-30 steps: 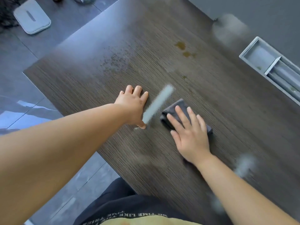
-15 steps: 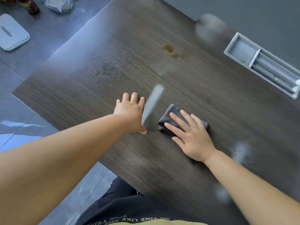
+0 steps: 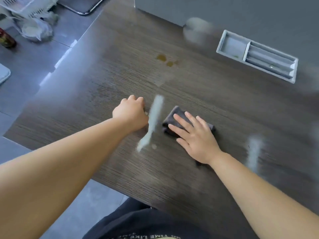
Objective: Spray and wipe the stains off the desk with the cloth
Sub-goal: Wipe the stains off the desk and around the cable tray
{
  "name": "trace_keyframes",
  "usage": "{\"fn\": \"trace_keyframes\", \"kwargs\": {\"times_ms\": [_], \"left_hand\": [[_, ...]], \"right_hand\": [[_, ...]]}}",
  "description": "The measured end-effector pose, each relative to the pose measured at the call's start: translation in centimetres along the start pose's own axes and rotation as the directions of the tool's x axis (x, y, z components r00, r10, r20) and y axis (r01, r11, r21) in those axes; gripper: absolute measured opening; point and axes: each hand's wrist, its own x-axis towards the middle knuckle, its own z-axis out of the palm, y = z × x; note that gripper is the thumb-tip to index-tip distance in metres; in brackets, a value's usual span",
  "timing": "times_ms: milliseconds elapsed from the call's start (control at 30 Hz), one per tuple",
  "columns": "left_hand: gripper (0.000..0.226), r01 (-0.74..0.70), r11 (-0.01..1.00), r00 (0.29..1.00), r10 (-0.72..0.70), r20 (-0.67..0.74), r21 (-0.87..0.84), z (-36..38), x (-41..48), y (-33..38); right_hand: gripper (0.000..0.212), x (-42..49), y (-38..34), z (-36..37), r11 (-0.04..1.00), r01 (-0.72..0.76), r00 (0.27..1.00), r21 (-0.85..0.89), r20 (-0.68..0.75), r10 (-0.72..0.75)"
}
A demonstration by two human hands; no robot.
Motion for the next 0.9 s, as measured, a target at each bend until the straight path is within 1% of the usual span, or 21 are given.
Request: {"fn": "trace_keyframes", "kwargs": {"times_ms": [67,100,133,167,200,233,267,333,367,400,433,500,533,567,600,633,667,733,800,867,900], "left_hand": [[0.054,-0.03,0.998,1.0,0.03,-0.007,0.049,-0.8,1.2,-0.3],[0.067,-0.04,0.997,0.999,0.04,-0.008,0.067,-1.1,1.8,-0.6],[0.08,-0.047,0.996,0.999,0.047,-0.003,0.079,-1.5,2.4,-0.9],[0.093,-0.054,0.994,0.999,0.053,0.01,0.09,-1.7,3.0,-1.1],[0.104,-0.064,0.993,0.998,0.061,0.025,0.104,-1.9,3.6,-1.4],[0.112,-0.08,0.989,0.996,0.076,0.04,0.127,-2.0,4.1,-1.7],[0.119,-0.104,0.982,0.994,0.096,0.056,0.158,-2.2,4.7,-1.9],[0.128,-0.143,0.965,0.988,0.128,0.083,0.22,-2.4,5.6,-2.2],[0.13,-0.151,0.961,0.986,0.131,0.1,0.231,-2.4,6.1,-2.3],[0.132,-0.148,0.962,0.985,0.124,0.115,0.228,-2.4,6.3,-2.4],[0.133,-0.139,0.966,0.985,0.114,0.128,0.217,-2.4,6.5,-2.5],[0.135,-0.131,0.968,0.985,0.102,0.139,0.213,-2.3,6.8,-2.7],[0.136,-0.13,0.967,0.985,0.1,0.14,0.221,-2.3,6.8,-2.6],[0.136,-0.126,0.964,0.985,0.094,0.142,0.233,-2.4,7.0,-2.6],[0.136,-0.123,0.962,0.985,0.089,0.145,0.243,-2.4,7.0,-2.4],[0.136,-0.119,0.961,0.985,0.083,0.149,0.248,-2.5,7.0,-2.3],[0.135,-0.12,0.96,0.985,0.084,0.151,0.252,-2.6,7.0,-2.1],[0.134,-0.12,0.958,0.985,0.081,0.155,0.262,-2.7,7.0,-1.9],[0.135,-0.119,0.956,0.984,0.077,0.162,0.268,-2.6,7.0,-1.9],[0.135,-0.118,0.959,0.983,0.076,0.167,0.257,-2.6,7.1,-2.0],[0.134,-0.12,0.96,0.982,0.078,0.171,0.251,-2.7,7.1,-2.0]], "right_hand": [[0.047,0.3,2.6,-0.7,0.958,-0.285,0.958,0.0,-0.008,0.285],[0.048,1.4,3.0,-0.9,0.866,-0.5,0.866,0.025,-0.004,0.5],[0.049,2.9,2.7,-0.8,0.722,-0.689,0.723,0.064,-0.011,0.691],[0.051,4.7,1.7,-1.0,0.583,-0.807,0.586,0.093,0.0,0.811],[0.053,6.3,0.2,-1.1,0.508,-0.855,0.513,0.11,0.029,0.858],[0.055,7.5,-1.4,-1.2,0.527,-0.843,0.534,0.109,0.058,0.843],[0.056,8.0,-2.7,-0.9,0.632,-0.768,0.639,0.106,0.052,0.768],[0.055,6.5,-3.4,-0.3,0.905,-0.418,0.908,0.073,0.01,0.419],[0.053,5.3,-2.2,-0.2,0.977,-0.211,0.977,0.037,0.0,0.212],[0.051,4.3,-0.3,-0.2,0.997,-0.071,0.997,0.013,0.006,0.071],[0.049,3.6,1.8,-0.2,0.999,-0.038,0.999,-0.018,0.008,0.038],[0.049,3.8,5.0,-0.7,0.959,-0.283,0.959,-0.025,-0.002,0.283],[0.05,4.8,5.7,-1.0,0.877,-0.481,0.877,0.0,0.002,0.481],[0.051,6.5,5.7,-1.1,0.746,-0.664,0.747,0.042,0.008,0.664],[0.053,8.4,4.9,-1.2,0.61,-0.788,0.613,0.081,0.026,0.789],[0.055,10.3,3.4,-1.4,0.53,-0.843,0.535,0.093,0.048,0.844],[0.057,11.7,1.7,-1.6,0.537,-0.839,0.543,0.085,0.076,0.837],[0.058,12.8,-1.6,-1.1,0.756,-0.651,0.759,0.068,0.082,0.646],[0.055,11.1,-2.5,-0.4,0.955,-0.293,0.956,0.044,0.035,0.291],[0.051,9.5,0.6,-0.4,1.0,-0.002,0.999,0.003,0.041,0.002],[0.049,9.3,2.8,-0.4,0.999,0.02,0.999,-0.028,0.041,-0.019]]}}
